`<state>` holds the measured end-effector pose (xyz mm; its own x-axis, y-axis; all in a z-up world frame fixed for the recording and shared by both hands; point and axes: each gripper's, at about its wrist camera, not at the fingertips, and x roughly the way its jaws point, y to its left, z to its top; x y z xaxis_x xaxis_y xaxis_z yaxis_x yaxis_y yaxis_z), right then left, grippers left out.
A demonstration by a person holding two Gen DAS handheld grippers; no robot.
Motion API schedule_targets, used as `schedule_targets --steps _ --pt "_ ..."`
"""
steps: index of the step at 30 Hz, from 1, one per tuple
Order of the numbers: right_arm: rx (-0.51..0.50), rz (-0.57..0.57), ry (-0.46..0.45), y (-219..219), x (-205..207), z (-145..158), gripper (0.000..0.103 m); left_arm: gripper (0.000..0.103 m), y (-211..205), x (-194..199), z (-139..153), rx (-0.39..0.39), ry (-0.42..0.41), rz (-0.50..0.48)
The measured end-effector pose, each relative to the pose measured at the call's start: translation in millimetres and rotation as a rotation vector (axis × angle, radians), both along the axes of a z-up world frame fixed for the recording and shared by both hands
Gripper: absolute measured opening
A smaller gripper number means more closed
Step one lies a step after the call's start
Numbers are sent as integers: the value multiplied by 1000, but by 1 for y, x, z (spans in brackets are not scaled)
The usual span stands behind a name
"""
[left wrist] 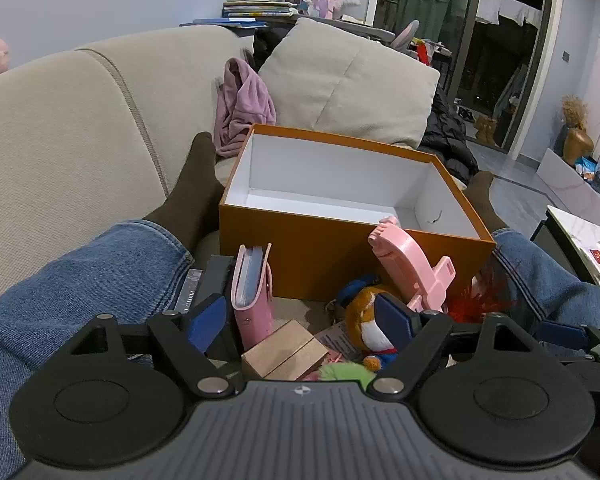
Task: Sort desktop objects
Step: 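Grasp the dark grey card box with the left tool while the right tool grasps the pink card wallet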
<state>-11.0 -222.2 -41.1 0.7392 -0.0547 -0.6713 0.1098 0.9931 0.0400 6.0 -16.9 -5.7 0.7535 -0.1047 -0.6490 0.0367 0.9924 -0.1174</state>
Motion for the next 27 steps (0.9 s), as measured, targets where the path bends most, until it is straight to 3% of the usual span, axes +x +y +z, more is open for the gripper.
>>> schedule_targets --steps 10,19,22,27 --pt "8 28 4 2 2 2 100 88 4 2 2 -6 20 10" --pt "62 209 21 29 21 7 75 64 27 8 6 8 63 28" --pt "99 277 42 45 35 10 71 58 37 14 7 25 84 31" --pt "99 375 49 77 54 12 69 57 51 24 6 77 104 45"
